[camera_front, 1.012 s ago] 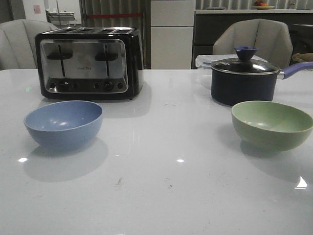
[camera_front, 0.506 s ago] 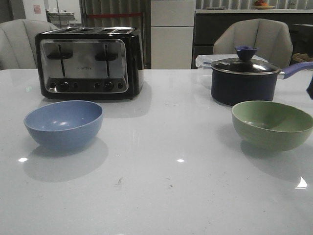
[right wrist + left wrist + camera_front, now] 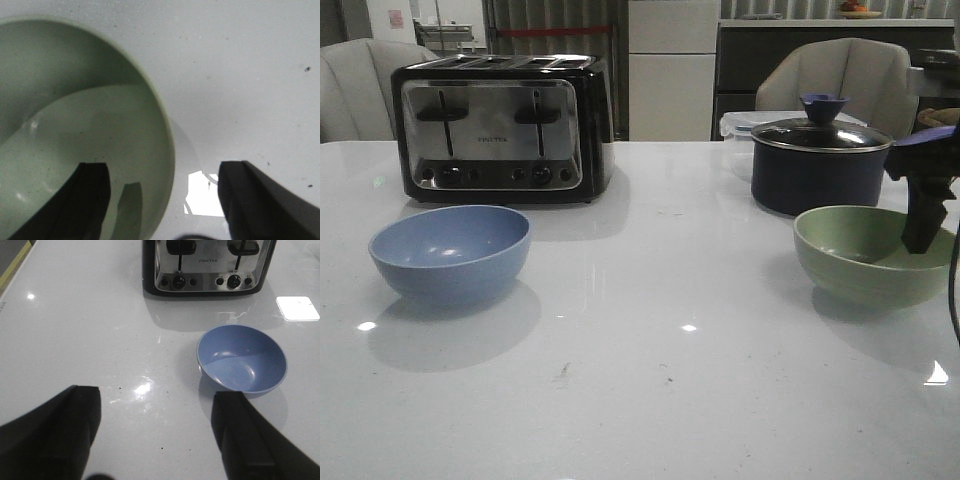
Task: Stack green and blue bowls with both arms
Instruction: 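Close the right gripper on the green bowl's rim and lift it, then carry the green bowl toward the table center and lower it, then open the right gripper and raise it away from the green bowl, then lower the left gripper onto the light blue bowl's rim and grasp it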
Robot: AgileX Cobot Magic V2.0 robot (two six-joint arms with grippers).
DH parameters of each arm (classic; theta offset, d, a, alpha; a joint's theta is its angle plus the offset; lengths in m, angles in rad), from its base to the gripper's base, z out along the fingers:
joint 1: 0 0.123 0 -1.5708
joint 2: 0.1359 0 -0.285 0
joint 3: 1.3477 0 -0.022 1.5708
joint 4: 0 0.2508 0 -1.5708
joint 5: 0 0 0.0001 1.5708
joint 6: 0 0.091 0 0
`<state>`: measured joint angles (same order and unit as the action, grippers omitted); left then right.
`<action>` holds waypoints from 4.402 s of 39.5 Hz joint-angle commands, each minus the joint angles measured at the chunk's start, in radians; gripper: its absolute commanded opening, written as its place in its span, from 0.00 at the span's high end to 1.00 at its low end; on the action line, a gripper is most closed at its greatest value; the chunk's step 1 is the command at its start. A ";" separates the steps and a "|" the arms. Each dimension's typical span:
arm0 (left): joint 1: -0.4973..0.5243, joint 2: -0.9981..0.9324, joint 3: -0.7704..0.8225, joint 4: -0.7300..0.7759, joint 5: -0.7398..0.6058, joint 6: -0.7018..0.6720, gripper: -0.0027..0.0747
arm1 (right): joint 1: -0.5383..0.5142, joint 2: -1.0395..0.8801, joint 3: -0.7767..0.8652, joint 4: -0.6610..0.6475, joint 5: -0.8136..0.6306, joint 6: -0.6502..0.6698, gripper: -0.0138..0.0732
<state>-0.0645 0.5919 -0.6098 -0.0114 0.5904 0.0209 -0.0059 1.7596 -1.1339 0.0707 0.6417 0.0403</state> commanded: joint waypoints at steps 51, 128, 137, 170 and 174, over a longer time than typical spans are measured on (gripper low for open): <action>-0.003 0.006 -0.027 -0.006 -0.079 -0.011 0.28 | 0.517 -0.105 -0.032 0.090 -0.047 -0.040 0.74; -0.105 0.464 -0.238 -0.009 -0.102 0.021 0.28 | 0.561 -1.055 0.495 -0.027 -0.113 -0.087 0.34; -0.130 0.750 -0.373 -0.012 -0.112 0.021 0.28 | 0.561 -1.055 0.495 -0.027 -0.113 -0.087 0.34; -0.134 1.240 -0.618 -0.032 -0.149 0.021 0.49 | 0.561 -1.055 0.495 -0.027 -0.113 -0.087 0.34; -0.134 1.240 -0.618 -0.037 -0.145 0.021 0.58 | 0.561 -1.055 0.495 -0.027 -0.113 -0.087 0.34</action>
<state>-0.1937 1.8771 -1.1948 -0.0354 0.4877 0.0440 0.5545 0.7102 -0.6145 0.0478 0.6056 -0.0362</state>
